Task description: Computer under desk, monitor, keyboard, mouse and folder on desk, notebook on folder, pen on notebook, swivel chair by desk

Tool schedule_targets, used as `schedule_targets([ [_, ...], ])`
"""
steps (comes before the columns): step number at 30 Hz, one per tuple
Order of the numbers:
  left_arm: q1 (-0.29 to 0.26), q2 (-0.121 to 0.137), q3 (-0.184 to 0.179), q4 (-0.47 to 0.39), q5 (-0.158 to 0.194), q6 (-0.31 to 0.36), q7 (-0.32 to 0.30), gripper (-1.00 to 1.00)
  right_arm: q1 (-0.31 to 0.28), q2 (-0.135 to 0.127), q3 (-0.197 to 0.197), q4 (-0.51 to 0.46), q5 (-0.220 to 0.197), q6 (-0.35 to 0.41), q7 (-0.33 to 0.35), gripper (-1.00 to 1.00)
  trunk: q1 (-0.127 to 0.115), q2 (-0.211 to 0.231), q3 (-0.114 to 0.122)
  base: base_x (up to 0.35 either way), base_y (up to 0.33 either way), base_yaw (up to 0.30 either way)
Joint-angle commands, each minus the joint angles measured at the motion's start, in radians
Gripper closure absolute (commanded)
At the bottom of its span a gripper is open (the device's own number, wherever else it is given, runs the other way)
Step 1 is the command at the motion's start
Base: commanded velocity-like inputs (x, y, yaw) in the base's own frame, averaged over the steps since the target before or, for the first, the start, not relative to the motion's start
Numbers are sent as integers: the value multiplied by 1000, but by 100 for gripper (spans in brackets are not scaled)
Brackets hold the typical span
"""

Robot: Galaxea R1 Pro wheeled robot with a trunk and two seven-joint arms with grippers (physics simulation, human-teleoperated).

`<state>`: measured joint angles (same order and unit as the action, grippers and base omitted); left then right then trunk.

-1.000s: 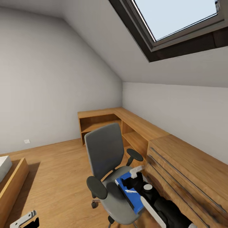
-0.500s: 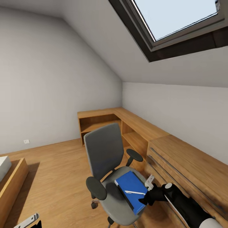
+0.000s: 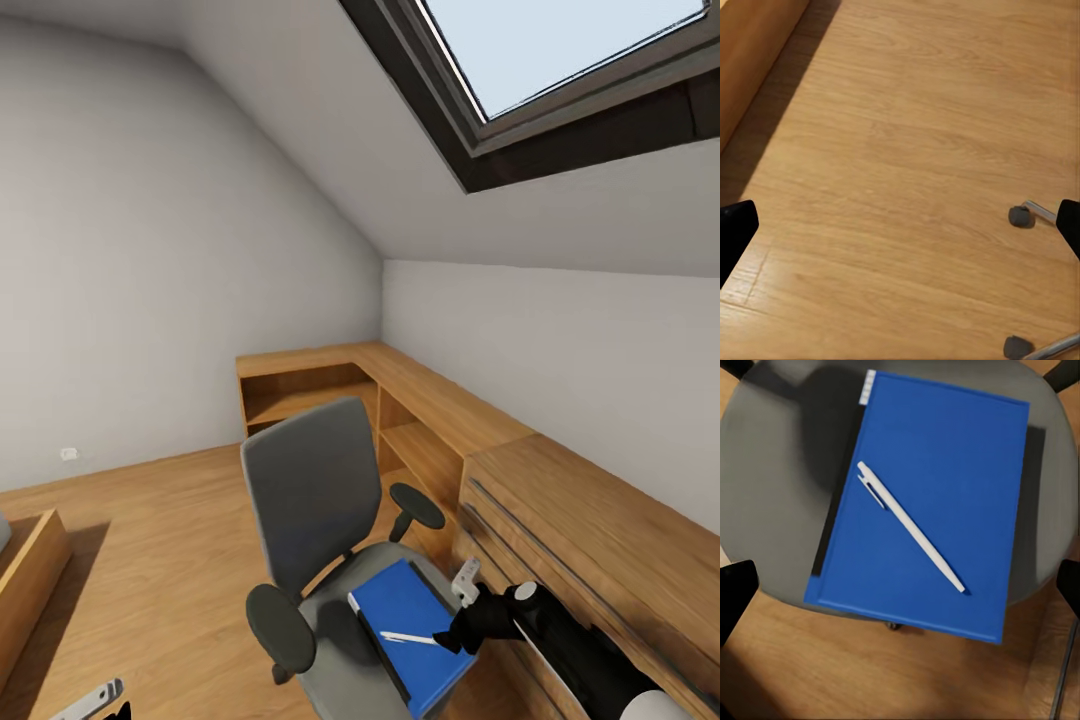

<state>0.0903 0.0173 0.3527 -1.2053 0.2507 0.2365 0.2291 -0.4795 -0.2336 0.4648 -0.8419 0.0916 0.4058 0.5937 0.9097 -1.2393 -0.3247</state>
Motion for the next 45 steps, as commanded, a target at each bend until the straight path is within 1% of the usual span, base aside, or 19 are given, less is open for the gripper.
schedule_targets([
  [1,0,1,-1,-2,10,4,6,-100,-1,0,1,-2,9,2,5,-100,0,-1,-1,58,-19,0],
  [4,0,1,-1,-2,10,4,6,-100,-1,2,1,-2,7,4,4,-100,0,-1,-1,38,-12,0],
  [6,0,1,-1,-3,10,4,5,-100,-1,15,-1,-3,6,3,3,-100,0,-1,-1,8,-3,0],
  [11,0,1,0,-5,9,4,6,-100,-1,23,-3,-3,2,5,2,-100,0,-1,-1,1,0,0],
  [12,0,1,3,-5,9,3,10,-100,-1,29,-3,-3,2,5,1,-100,0,-1,-2,0,0,168],
  [16,0,2,3,-4,9,3,10,-100,-1,30,-3,-3,2,5,0,-100,0,-1,-7,0,-31,168],
  [23,0,3,6,-4,8,3,12,-100,-1,30,-3,-2,3,5,0,-100,0,-1,-16,-28,-252,161],
  [34,0,3,9,-3,10,4,13,-100,-1,30,-2,-2,4,5,-1,-100,0,-1,-31,-205,-214,125],
  [45,0,3,9,-2,10,4,10,-100,-1,30,-2,-2,4,5,-2,-100,0,-1,-47,-41,-35,63],
])
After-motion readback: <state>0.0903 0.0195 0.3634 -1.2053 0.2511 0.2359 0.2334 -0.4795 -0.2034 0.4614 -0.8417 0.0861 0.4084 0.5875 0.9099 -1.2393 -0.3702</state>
